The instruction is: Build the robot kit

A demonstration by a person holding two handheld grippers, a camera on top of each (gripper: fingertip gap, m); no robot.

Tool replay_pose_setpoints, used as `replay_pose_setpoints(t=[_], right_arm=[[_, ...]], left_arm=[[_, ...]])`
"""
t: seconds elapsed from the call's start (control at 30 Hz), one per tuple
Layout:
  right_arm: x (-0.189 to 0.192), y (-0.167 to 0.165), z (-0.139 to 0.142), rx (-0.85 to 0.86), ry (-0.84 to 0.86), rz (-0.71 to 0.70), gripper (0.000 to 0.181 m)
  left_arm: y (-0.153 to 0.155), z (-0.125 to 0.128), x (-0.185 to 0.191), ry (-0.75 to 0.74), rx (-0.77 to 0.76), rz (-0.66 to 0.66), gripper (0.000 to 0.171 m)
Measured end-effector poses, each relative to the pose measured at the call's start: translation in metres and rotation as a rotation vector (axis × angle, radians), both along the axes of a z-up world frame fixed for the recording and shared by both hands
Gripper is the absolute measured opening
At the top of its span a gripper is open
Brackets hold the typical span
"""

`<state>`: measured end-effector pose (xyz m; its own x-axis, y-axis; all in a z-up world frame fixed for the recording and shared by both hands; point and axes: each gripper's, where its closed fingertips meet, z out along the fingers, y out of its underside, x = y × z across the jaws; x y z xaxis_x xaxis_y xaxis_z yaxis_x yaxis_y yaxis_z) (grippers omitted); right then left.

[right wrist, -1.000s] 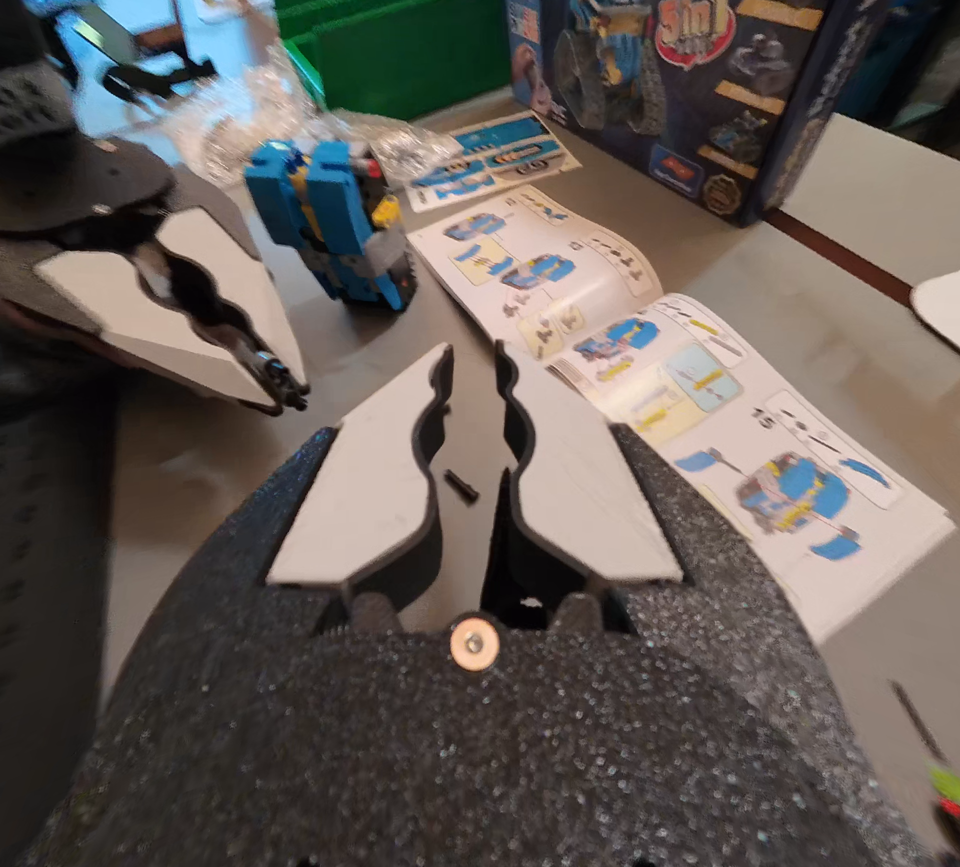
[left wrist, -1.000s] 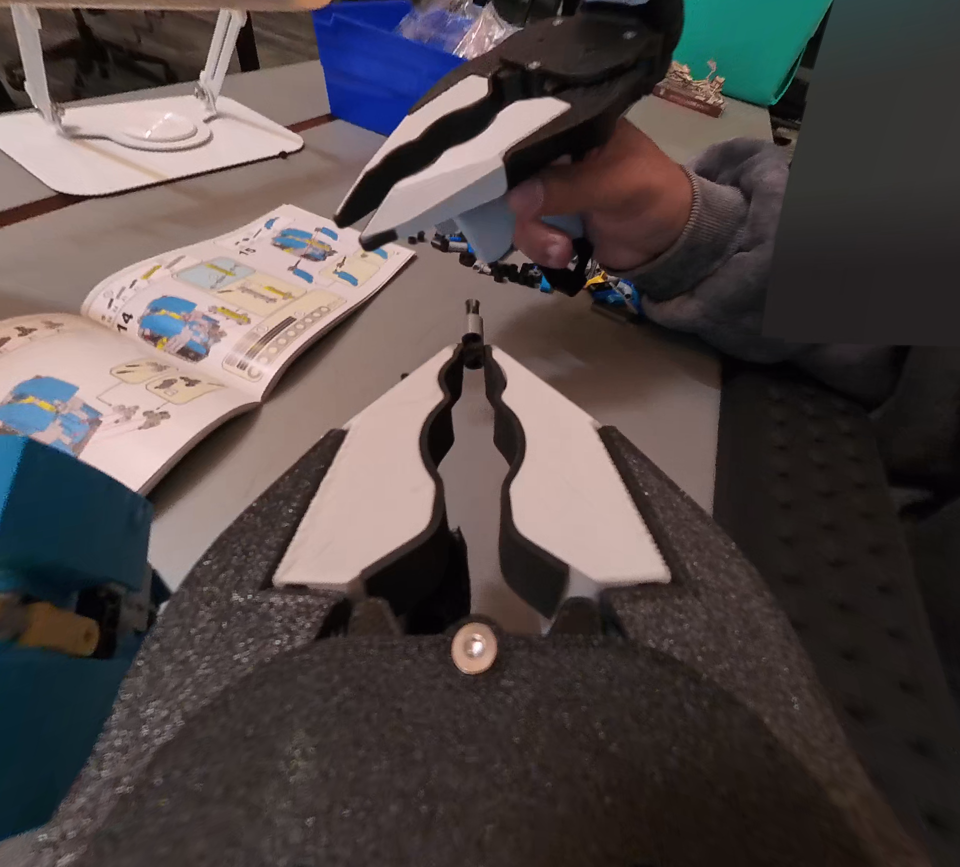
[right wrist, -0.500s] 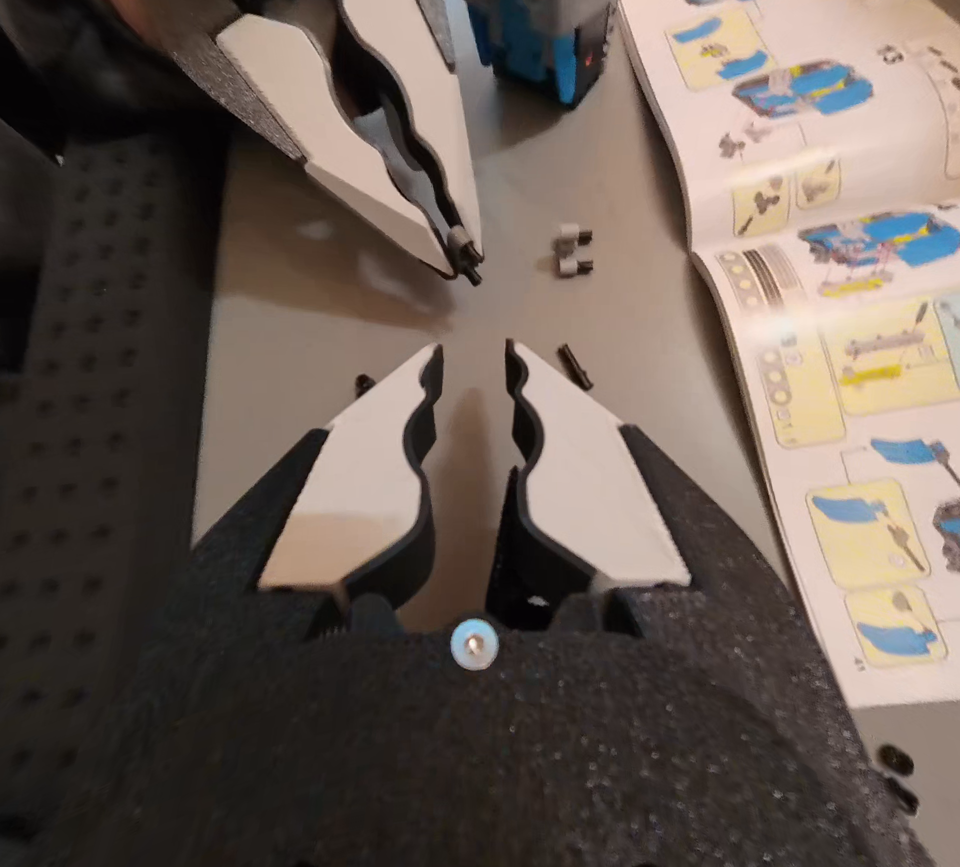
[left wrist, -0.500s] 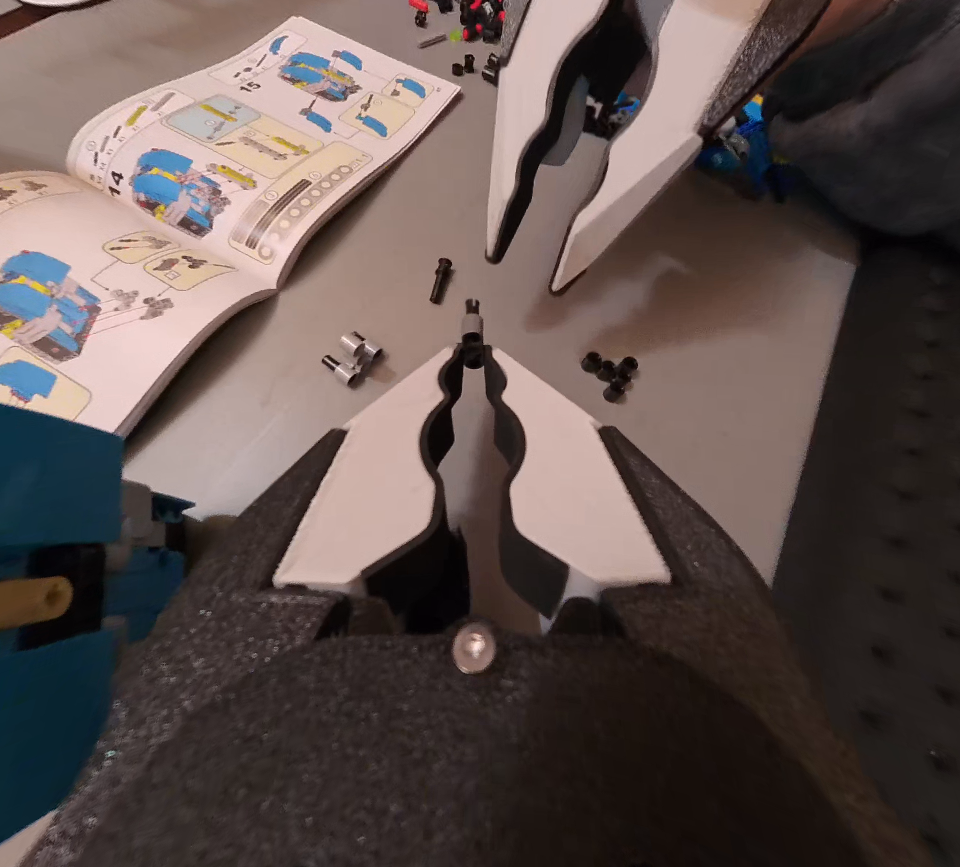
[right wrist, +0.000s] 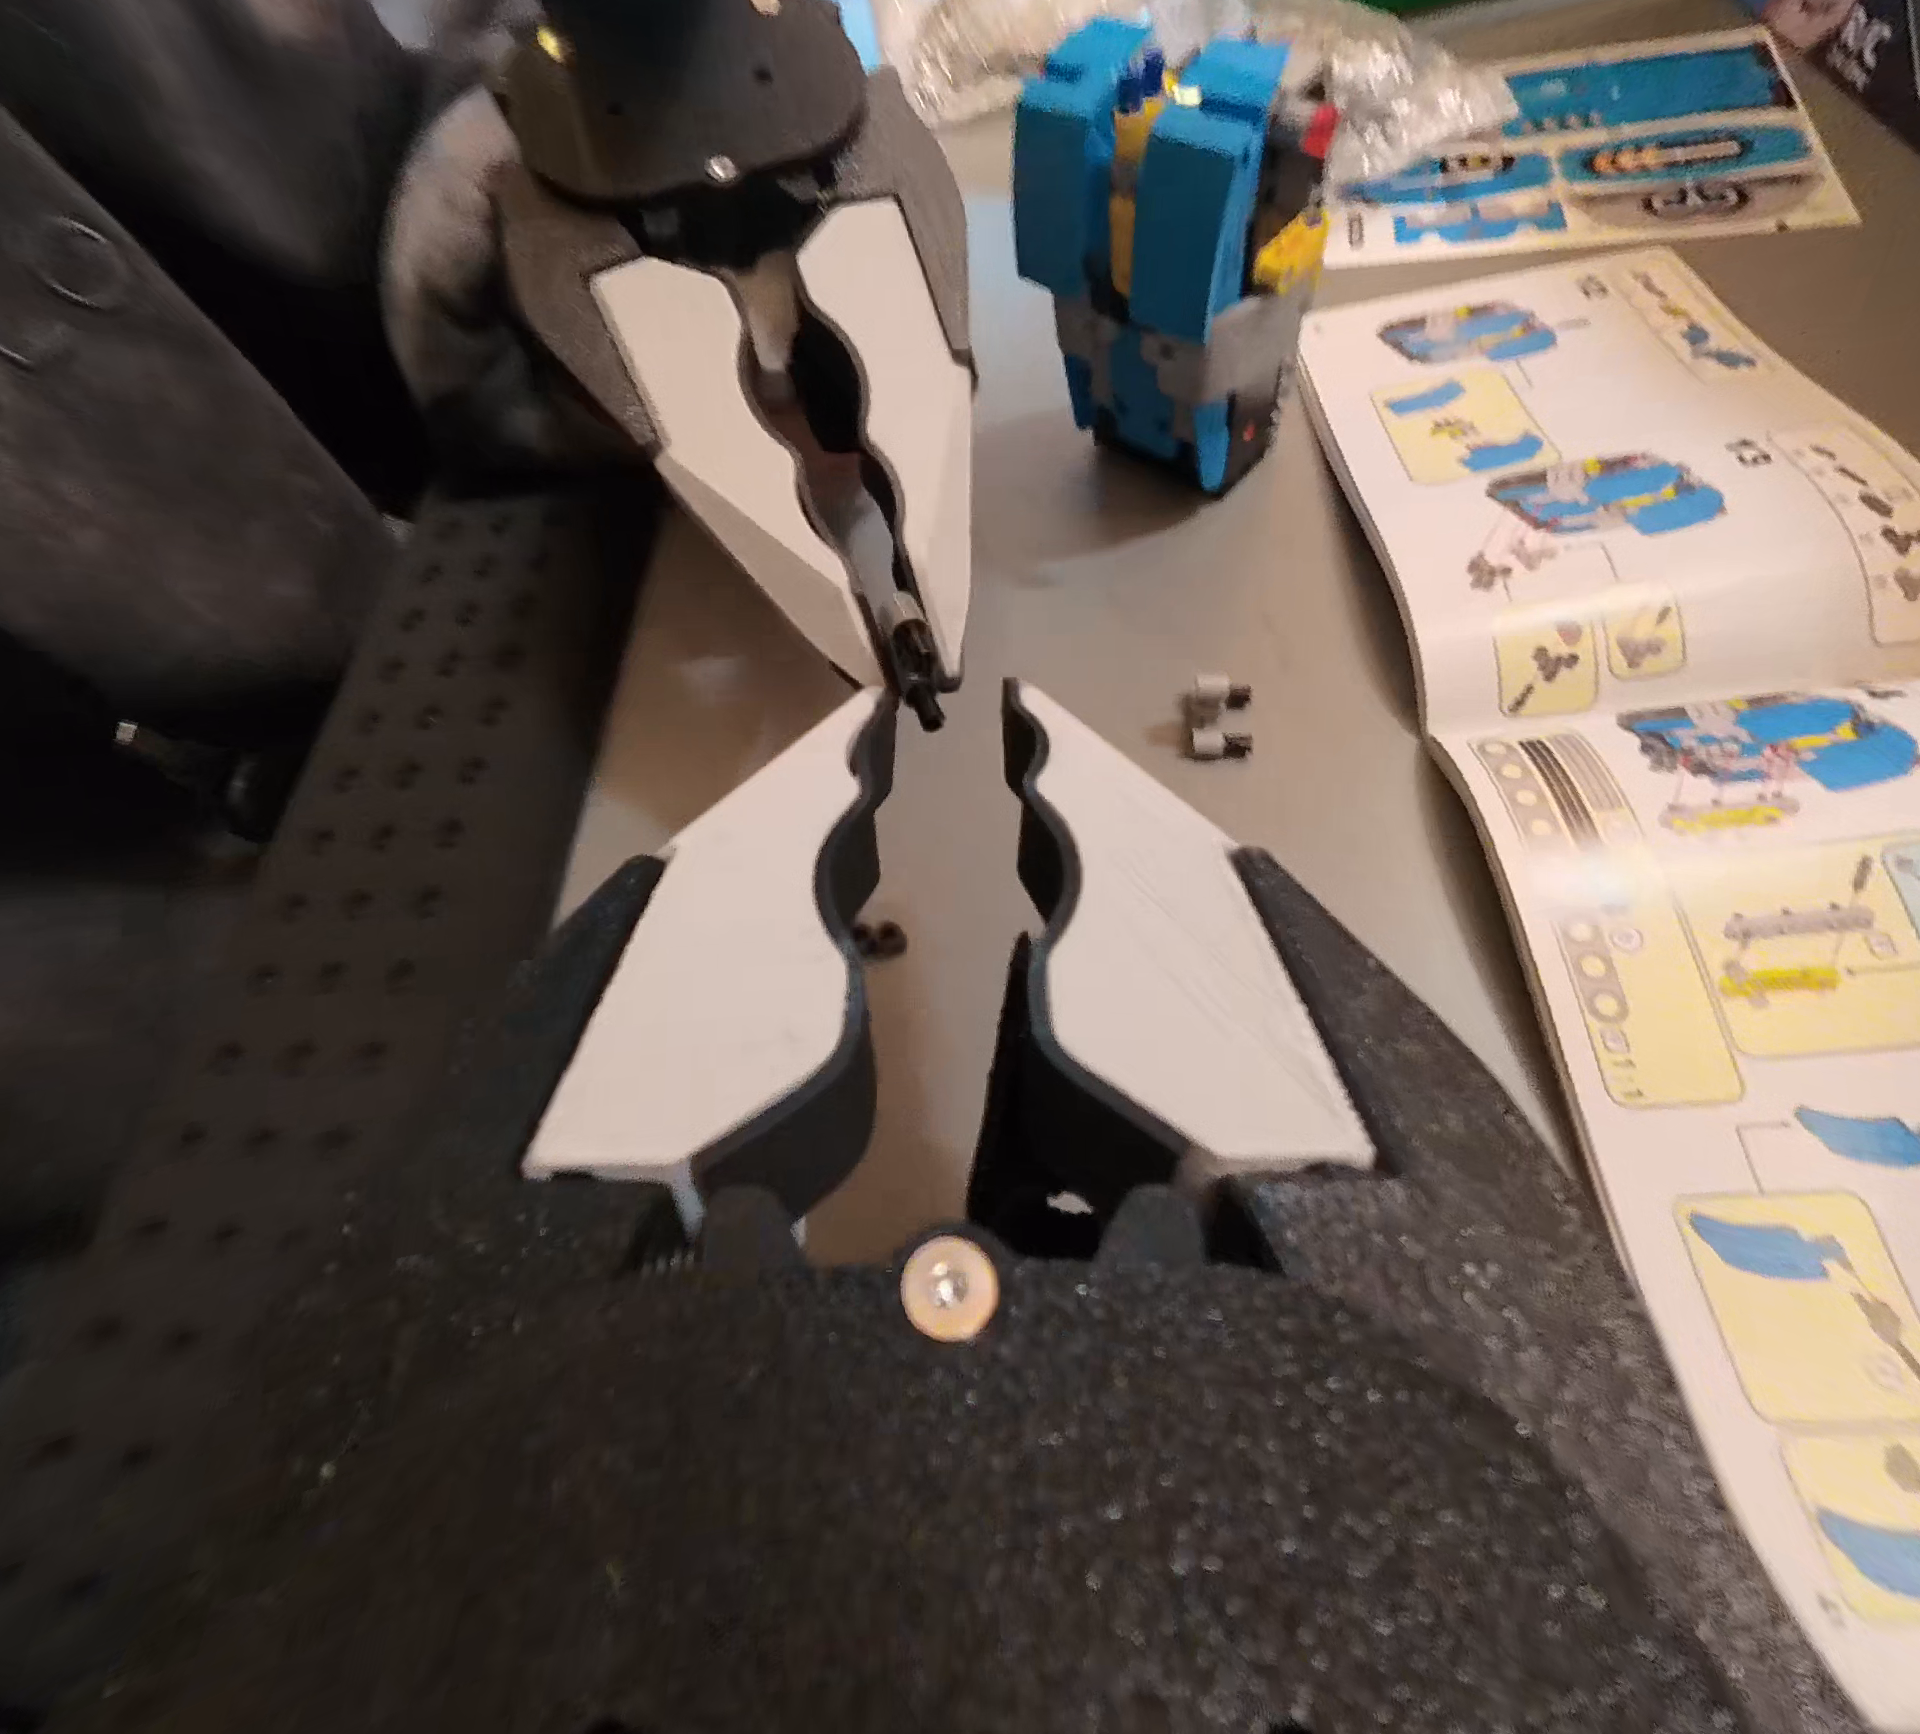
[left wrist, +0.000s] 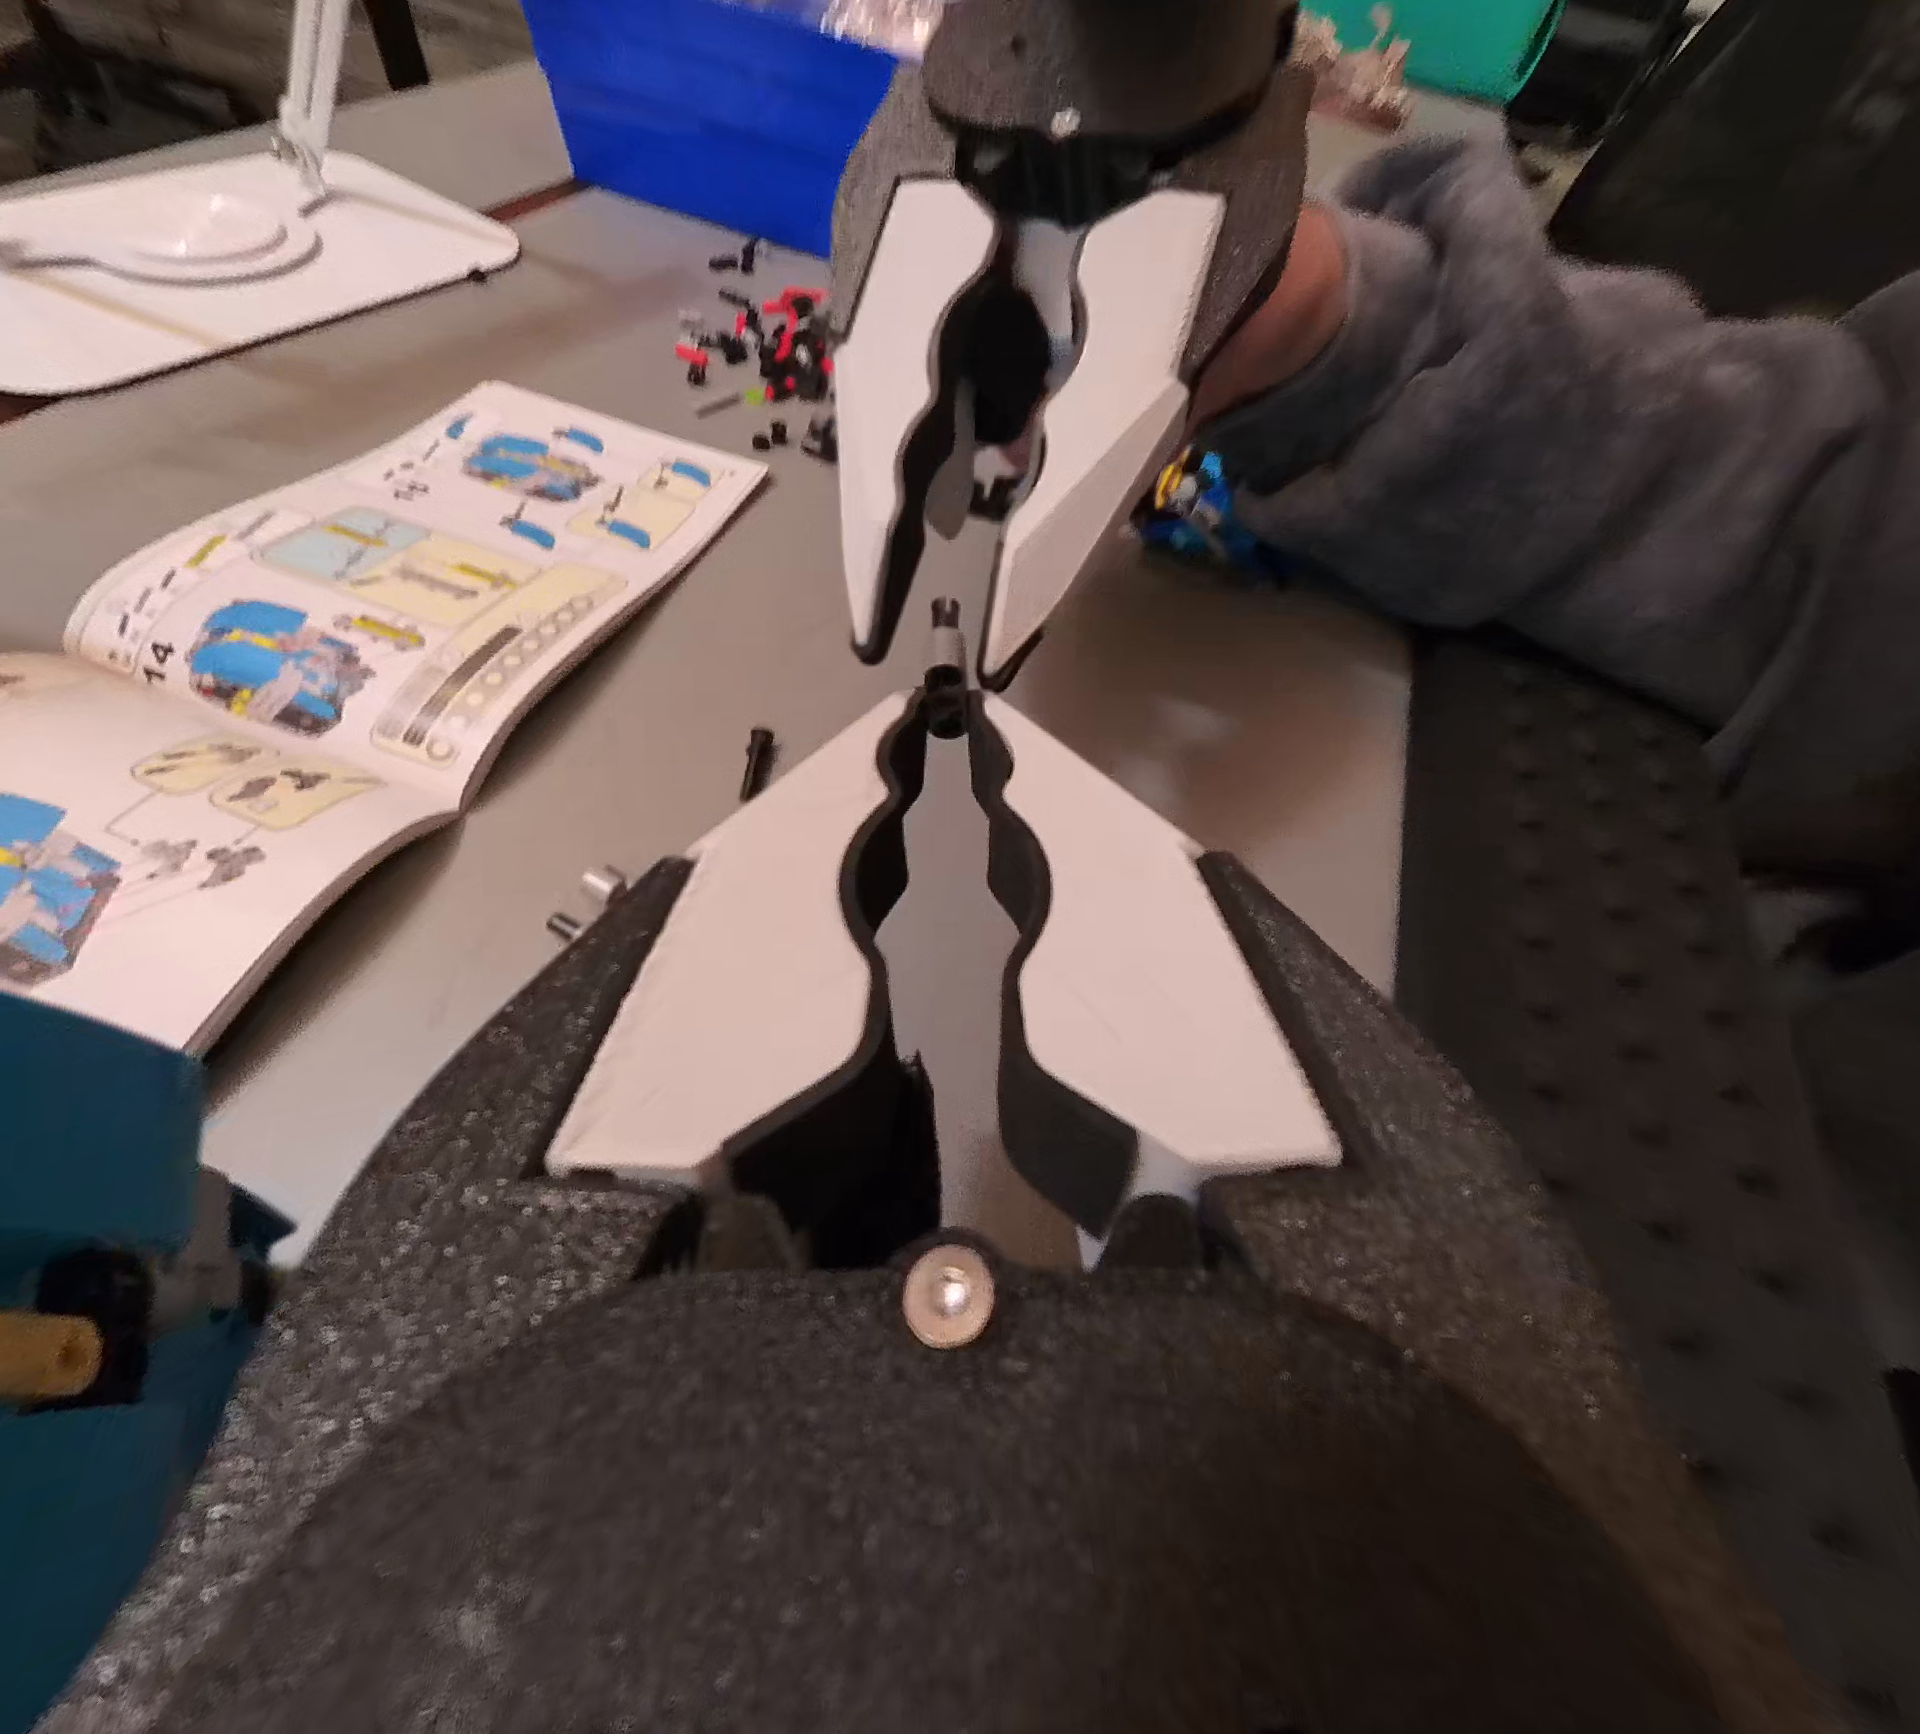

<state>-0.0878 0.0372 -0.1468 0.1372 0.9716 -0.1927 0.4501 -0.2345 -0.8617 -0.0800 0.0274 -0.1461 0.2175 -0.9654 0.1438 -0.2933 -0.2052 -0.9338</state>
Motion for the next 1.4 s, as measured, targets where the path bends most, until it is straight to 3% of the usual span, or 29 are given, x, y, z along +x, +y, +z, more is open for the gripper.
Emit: replay_pose_setpoints(t=[0.13,0.23,0.57,0.77,0.97,1.4], right_arm=[[-0.004,-0.008,0.028,-0.061,0.166,0.041,0.017],[-0.007,-0.018,0.042,-0.111,0.254,0.097,0.018],[-0.012,-0.013,0.041,-0.2,0.282,0.075,0.007],[-0.009,-0.008,0.063,-0.335,0.458,0.078,0.006],[-0.014,-0.013,0.066,-0.279,0.456,0.093,0.007],[-0.018,-0.015,0.064,-0.277,0.464,0.103,0.007]], left_arm=[[-0.006,0.026,-0.001,-0.15,-0.034,-0.042,0.007],[-0.008,0.03,-0.001,-0.182,-0.068,-0.065,0.007],[-0.009,0.033,-0.002,-0.201,-0.084,-0.071,0.007],[-0.008,0.042,-0.004,-0.247,-0.058,-0.064,0.008],[-0.01,0.048,-0.005,-0.291,-0.086,-0.081,0.012],[-0.013,0.049,-0.006,-0.306,-0.176,-0.123,0.0]])
